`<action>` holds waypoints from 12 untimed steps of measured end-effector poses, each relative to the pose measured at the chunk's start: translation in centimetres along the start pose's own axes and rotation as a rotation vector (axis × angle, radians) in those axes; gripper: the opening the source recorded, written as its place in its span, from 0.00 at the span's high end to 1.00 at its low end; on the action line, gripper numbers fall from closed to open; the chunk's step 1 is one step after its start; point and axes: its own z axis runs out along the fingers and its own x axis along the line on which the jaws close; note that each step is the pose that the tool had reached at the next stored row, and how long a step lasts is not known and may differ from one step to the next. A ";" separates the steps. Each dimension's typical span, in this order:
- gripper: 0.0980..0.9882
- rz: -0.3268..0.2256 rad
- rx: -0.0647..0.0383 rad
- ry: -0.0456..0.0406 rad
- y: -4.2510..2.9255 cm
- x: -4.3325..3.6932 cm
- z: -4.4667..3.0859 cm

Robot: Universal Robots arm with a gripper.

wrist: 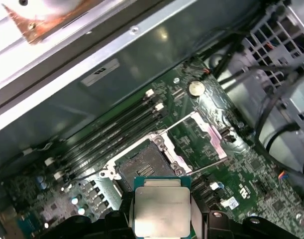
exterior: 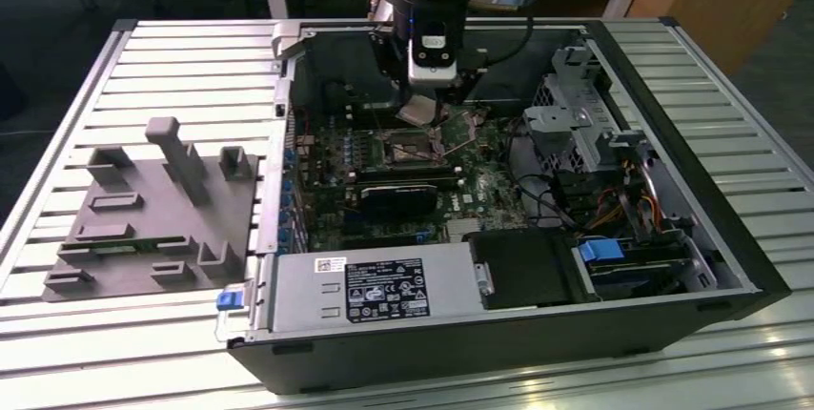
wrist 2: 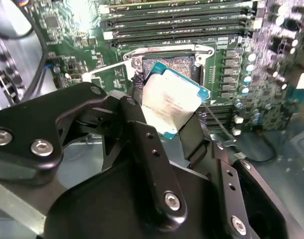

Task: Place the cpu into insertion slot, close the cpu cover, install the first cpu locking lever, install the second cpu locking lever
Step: 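Place the cpu into insertion slot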

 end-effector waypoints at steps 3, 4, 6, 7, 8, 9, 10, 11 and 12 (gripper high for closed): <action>0.51 0.054 0.000 -0.0045 0.00 0.00 0.05; 0.51 0.072 -0.001 -0.0060 0.00 0.00 0.06; 0.51 0.109 -0.001 -0.0091 -0.01 0.00 0.09; 0.51 0.127 -0.001 -0.0106 -0.01 0.00 0.11; 0.51 0.145 -0.001 -0.0121 -0.01 0.00 0.12; 0.51 0.163 -0.001 -0.0136 -0.01 0.00 0.14; 0.51 0.181 -0.001 -0.0151 -0.01 0.00 0.15; 0.51 0.199 -0.001 -0.0166 -0.01 0.00 0.17; 0.51 0.217 -0.002 -0.0181 -0.01 0.00 0.18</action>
